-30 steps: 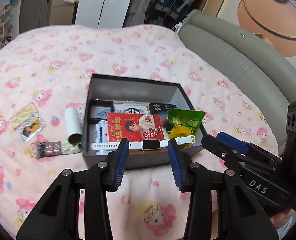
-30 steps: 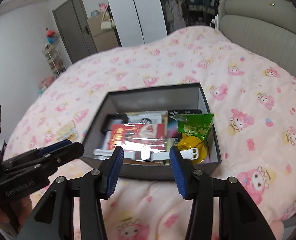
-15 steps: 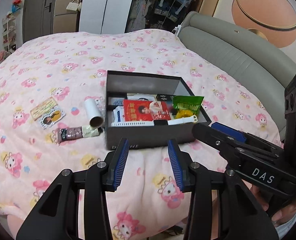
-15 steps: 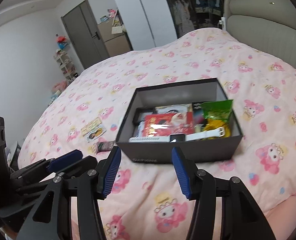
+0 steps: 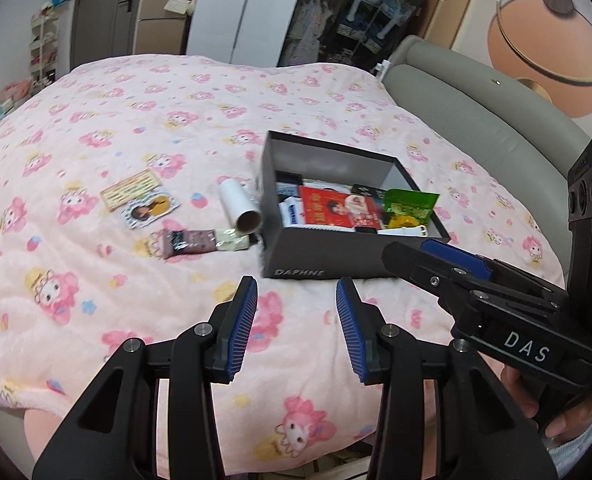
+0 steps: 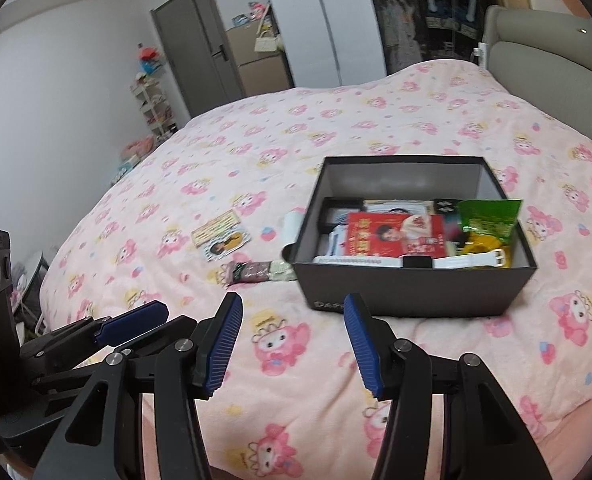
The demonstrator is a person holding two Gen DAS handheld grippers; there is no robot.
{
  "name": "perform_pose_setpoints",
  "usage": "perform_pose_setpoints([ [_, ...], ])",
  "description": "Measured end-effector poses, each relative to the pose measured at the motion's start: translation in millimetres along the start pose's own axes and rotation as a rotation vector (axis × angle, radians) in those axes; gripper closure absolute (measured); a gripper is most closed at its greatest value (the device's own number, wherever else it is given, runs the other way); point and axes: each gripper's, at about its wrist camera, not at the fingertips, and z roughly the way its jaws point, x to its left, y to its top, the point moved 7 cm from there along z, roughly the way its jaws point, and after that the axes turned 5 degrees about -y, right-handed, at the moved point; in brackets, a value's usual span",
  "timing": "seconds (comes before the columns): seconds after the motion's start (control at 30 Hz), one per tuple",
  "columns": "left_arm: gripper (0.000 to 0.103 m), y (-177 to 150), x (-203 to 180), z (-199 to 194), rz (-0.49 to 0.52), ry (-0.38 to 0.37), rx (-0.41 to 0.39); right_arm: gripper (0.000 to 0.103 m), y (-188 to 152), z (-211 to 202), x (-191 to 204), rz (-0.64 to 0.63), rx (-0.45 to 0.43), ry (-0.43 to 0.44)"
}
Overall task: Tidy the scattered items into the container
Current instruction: 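Reach both grippers toward the brown-and-cream tube beside the lint roller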
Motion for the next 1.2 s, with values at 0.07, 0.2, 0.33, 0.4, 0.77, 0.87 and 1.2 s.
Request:
perform_pose_setpoints([
  [0.07,0.061,-3,12,-2,-0.022,0.01,-0.005,0.054,-3,7,8,-0.011,0.013,0.013],
  [0.2,0.061,-9,36,-6,-0.067,0.031,-0.015,0.054,-6,25,30,-0.027,0.042,0.05],
  [0.33,0.061,-9,66,-4,-0.12,0.054,-0.027,0.054,-1,47,54,-0.06,0.058,0.091],
  [0.4,0.062,-5,87,2,-0.168,0.112,-0.047,0.054,6,63,59,-0.061,0.071,0.106],
  [0.77,0.065,12,170,105,-0.323,0.098,0.054,0.06,0,157,71,-0.098,0.199,0.095],
  [0.87,0.065,14,179,129,-0.37,0.046,0.098,0.059,-4,183,70,-0.108,0.231,0.07],
  [1.2,0.064,12,193,192,-0.423,-0.019,0.194,0.059,-20,234,54,-0.08,0.282,-0.032],
])
